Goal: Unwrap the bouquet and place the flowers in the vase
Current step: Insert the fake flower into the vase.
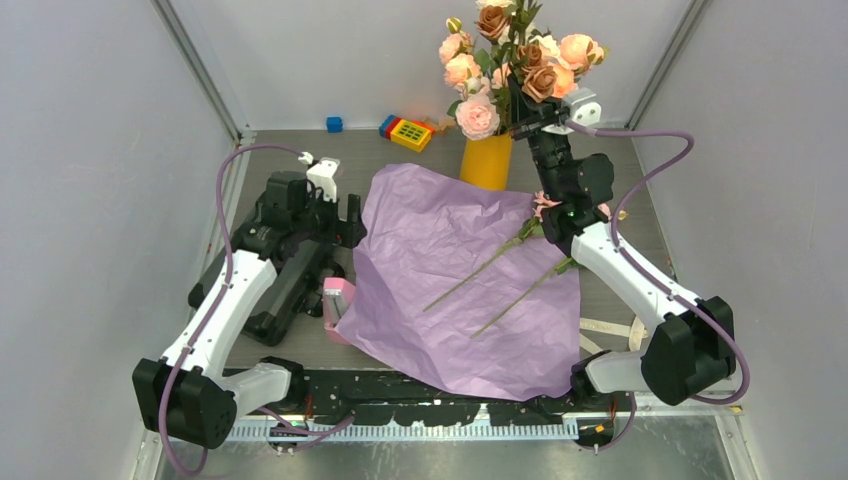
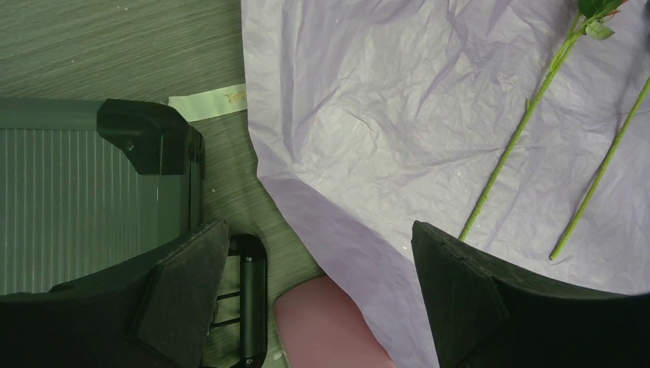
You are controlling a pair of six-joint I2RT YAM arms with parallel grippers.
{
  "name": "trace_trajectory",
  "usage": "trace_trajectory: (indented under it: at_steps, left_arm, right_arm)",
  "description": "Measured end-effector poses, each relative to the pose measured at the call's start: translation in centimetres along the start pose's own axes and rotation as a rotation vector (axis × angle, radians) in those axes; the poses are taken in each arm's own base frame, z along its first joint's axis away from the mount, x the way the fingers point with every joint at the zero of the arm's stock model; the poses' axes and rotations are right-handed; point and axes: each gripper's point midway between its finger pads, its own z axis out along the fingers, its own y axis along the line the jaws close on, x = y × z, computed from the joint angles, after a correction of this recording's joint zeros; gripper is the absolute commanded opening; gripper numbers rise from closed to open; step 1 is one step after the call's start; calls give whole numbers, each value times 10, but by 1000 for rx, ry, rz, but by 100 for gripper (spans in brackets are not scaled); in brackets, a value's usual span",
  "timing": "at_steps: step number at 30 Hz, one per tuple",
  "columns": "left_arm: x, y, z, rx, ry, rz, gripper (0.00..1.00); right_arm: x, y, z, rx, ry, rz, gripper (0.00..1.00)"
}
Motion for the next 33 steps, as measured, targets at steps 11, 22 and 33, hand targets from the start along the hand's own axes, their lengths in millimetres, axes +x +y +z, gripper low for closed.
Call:
trace_trajectory:
  at_steps: [11, 22, 33]
  left_arm:
    - [0, 0, 0, 0, 0, 0, 91]
    - [0, 0, 0, 0, 0, 0, 91]
    - [0, 0, 0, 0, 0, 0, 92]
  right_arm:
    - [15, -3, -7, 17, 38, -9, 0]
    - [36, -5, -17, 33, 94, 1, 0]
    - [57, -5, -26, 42, 146, 13, 0]
